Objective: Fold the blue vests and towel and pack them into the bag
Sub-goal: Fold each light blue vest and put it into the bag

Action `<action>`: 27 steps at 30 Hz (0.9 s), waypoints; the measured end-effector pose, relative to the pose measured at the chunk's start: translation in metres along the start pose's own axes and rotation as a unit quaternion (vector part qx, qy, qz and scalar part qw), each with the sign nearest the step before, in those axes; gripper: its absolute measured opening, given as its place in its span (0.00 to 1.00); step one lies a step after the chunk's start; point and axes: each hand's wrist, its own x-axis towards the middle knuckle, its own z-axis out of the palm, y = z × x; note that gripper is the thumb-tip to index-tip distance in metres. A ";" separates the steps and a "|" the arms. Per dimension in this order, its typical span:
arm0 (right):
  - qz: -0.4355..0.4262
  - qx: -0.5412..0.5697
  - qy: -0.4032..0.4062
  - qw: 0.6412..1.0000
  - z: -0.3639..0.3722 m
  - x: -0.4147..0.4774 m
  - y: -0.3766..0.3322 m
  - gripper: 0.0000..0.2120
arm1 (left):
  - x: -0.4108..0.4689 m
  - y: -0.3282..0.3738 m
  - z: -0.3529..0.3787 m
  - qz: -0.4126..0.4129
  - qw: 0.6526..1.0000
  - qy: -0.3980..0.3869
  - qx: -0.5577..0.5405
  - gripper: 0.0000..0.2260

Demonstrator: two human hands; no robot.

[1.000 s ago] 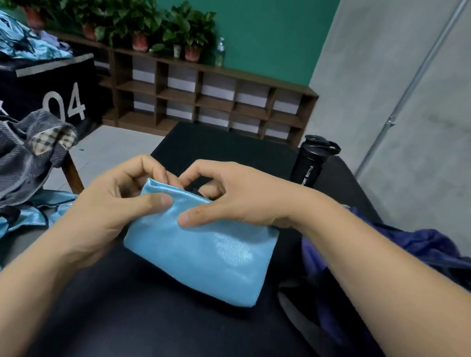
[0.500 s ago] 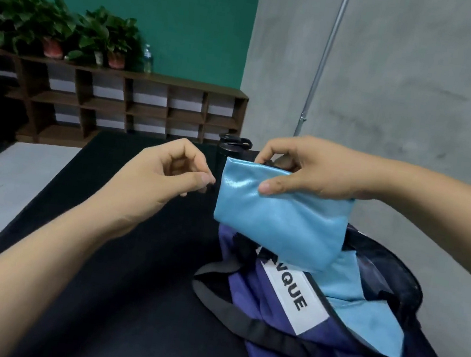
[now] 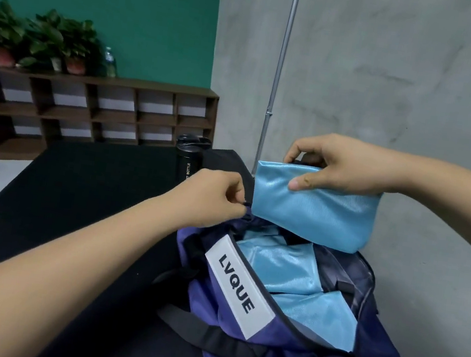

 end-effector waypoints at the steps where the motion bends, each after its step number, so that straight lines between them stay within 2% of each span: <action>1: 0.000 -0.014 0.004 1.000 0.002 0.001 0.005 0.14 | 0.007 0.001 0.006 -0.004 0.999 -0.028 0.038 0.06; 5: -0.008 -0.045 0.013 0.999 0.013 0.009 0.020 0.14 | 0.027 0.005 0.031 -0.035 0.967 -0.112 0.228 0.11; 9: -0.019 -0.036 0.006 0.999 0.021 0.019 0.027 0.13 | 0.037 0.006 0.042 -0.049 0.928 -0.112 0.351 0.14; 14: -0.049 -0.023 -0.020 0.998 0.033 0.028 0.023 0.13 | 0.041 -0.006 0.031 -0.065 0.928 -0.053 0.362 0.11; 17: -0.060 -0.032 -0.038 0.997 0.039 0.035 0.015 0.13 | 0.043 -0.019 0.022 -0.093 0.942 -0.058 0.318 0.11; 20: -0.067 -0.077 -0.022 0.995 0.041 0.041 0.011 0.12 | 0.041 -0.022 0.025 -0.090 0.955 -0.095 0.267 0.20; 22: -0.061 -0.094 -0.008 0.994 0.039 0.042 0.011 0.12 | 0.038 -0.015 0.033 -0.087 0.945 -0.138 0.282 0.27; 24: -0.051 -0.097 -0.001 0.994 0.039 0.041 0.014 0.13 | 0.041 -0.006 0.039 -0.092 0.923 -0.191 0.321 0.28; 27: -0.045 -0.096 -0.010 0.994 0.042 0.037 0.019 0.13 | 0.044 0.009 0.043 -0.092 0.902 -0.257 0.335 0.25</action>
